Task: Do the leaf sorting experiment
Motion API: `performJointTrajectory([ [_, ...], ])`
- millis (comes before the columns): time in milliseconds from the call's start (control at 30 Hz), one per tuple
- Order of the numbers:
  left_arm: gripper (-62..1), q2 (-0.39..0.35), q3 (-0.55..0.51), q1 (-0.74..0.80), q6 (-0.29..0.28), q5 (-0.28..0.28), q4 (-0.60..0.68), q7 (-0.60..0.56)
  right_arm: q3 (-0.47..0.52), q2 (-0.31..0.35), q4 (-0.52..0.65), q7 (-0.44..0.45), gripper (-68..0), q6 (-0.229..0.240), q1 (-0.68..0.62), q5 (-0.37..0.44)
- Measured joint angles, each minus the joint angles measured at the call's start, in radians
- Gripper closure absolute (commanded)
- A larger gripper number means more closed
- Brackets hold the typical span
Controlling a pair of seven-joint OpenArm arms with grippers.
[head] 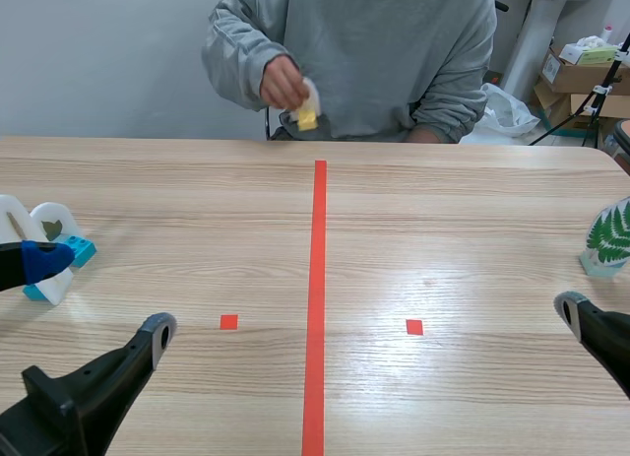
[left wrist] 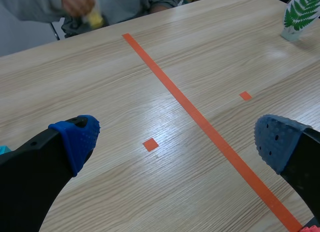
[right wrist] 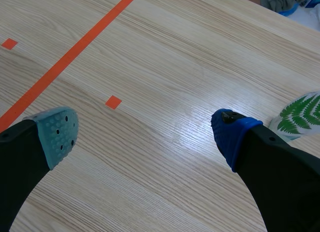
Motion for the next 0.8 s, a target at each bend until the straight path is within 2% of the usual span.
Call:
performJointTrajectory([
  [367,-62.3,0.000,0.000,0.000,0.000,0.000,0.000,0.000,0.000,0.000,0.000,0.003,-54.2,0.000,0.000,-0.005],
  [567,-62.3,0.000,0.000,0.000,0.000,0.000,0.000,0.000,0.000,0.000,0.000,0.166,-54.3,0.000,0.000,-0.164],
  [667,-62.3,0.000,0.000,0.000,0.000,0.000,0.000,0.000,0.000,0.000,0.000,0.196,-54.3,0.001,0.000,-0.230],
  [800,-62.3,0.000,0.000,0.000,0.000,0.000,0.000,0.000,-0.027,0.000,0.000,0.198,-54.3,-0.001,0.000,-0.270],
])
